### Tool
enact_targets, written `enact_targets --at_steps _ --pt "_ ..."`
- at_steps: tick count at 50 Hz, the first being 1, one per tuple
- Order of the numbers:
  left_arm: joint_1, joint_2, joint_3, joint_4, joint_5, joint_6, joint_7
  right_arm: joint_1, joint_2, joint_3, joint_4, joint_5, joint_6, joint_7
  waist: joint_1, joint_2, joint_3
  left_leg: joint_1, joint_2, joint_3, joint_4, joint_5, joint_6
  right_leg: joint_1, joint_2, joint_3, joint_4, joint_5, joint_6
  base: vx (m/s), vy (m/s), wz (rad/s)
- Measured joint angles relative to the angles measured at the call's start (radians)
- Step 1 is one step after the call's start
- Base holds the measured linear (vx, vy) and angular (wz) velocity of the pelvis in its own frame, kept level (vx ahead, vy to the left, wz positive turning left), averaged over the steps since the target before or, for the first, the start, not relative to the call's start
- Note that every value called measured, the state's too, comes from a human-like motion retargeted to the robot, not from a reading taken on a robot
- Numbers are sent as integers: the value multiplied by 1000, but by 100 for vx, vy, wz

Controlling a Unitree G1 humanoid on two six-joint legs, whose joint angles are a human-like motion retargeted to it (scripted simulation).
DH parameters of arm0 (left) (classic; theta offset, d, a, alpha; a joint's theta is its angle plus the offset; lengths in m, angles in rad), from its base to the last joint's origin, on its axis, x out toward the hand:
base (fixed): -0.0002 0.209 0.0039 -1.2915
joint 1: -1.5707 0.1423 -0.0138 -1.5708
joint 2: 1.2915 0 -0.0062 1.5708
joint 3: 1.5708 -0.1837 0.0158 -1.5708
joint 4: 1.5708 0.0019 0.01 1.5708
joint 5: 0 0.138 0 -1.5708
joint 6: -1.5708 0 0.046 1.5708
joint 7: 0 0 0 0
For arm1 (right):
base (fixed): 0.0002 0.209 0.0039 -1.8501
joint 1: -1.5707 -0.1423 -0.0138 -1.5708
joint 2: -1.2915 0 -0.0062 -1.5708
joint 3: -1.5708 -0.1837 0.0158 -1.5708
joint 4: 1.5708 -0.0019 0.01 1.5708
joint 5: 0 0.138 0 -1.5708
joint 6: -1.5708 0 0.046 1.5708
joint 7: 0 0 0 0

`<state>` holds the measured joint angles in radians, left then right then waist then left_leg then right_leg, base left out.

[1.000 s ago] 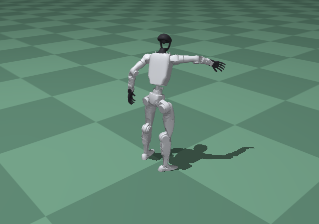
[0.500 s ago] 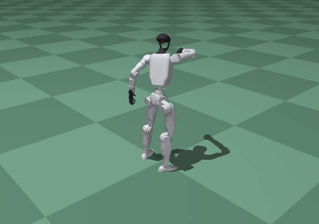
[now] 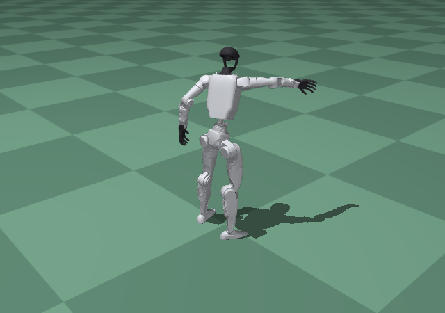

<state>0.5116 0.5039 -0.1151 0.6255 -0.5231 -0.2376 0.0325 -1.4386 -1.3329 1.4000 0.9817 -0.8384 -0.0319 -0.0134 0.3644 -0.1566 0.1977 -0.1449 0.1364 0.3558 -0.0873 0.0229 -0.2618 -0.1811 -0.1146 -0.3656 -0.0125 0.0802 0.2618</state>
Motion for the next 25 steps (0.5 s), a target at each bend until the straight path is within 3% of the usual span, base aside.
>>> enact_targets --at_steps 5,12,18,25 --pt "-13 32 -1 7 1 -8 -12 -154 72 0 99 33 34 -50 35 -16 -11 -7 -3 -19 0 4 0 2 -7 -16 5 -3 0 2 -2 22" --pt "-8 62 21 -13 13 -11 -14 -339 244 0 -9 44 21 -121 80 -26 -23 -11 -2 -35 0 7 0 3 -9 -26 13 -7 0 1 -1 6" --pt "8 40 67 -20 14 6 -3 -419 363 0 -317 45 -22 -142 91 -24 -25 -9 7 -32 0 7 0 2 1 -19 13 -6 0 0 0 0" --pt "20 -11 96 -33 13 46 -6 -395 349 0 -823 148 -56 -45 66 -7 1 15 20 -17 0 -1 0 15 12 -1 15 -11 0 0 0 -3"
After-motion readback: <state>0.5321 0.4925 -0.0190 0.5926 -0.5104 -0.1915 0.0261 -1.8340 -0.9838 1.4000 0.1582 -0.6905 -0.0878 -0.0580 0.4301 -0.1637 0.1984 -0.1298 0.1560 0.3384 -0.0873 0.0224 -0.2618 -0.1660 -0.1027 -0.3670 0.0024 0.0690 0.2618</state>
